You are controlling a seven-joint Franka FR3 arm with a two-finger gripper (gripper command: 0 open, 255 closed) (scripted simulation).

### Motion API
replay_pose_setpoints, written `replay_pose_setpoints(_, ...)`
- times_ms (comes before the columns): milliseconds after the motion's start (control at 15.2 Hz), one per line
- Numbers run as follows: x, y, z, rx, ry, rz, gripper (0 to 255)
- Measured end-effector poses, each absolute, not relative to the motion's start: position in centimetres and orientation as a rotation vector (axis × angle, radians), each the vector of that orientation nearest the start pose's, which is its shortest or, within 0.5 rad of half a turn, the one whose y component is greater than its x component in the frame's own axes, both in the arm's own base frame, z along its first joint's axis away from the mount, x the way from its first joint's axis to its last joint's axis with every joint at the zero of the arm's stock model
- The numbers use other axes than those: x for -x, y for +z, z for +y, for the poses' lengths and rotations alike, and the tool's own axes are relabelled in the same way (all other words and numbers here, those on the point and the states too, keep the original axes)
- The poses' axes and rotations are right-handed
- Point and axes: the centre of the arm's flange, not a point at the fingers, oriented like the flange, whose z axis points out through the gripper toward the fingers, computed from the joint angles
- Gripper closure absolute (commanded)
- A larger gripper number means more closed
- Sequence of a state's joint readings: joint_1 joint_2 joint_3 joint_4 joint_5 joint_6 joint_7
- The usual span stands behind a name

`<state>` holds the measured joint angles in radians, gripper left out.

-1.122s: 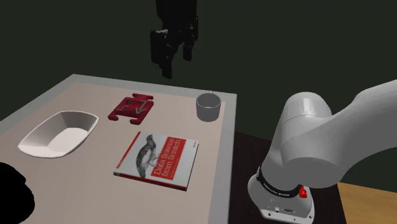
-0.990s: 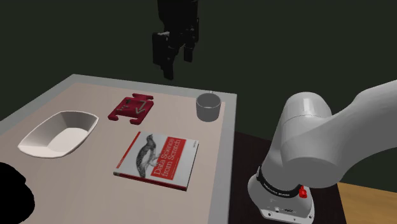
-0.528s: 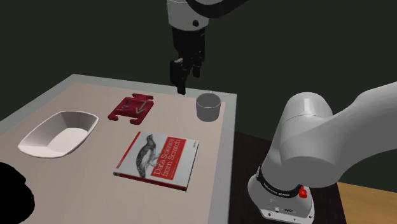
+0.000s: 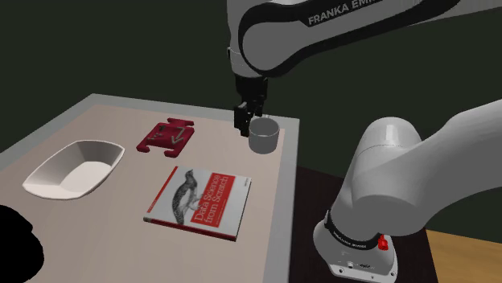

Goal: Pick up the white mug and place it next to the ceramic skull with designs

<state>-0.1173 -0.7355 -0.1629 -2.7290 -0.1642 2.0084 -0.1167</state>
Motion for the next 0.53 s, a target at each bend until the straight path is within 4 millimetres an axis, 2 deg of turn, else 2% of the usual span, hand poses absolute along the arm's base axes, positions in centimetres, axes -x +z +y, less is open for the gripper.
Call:
replay_pose_setpoints(264, -30.6, 38.7, -12.4, 3.186, 0.027, 0.071, 0)
replay_pose_setpoints(528, -30.7, 36.0, -13.0, 3.187, 0.034, 0.065, 0)
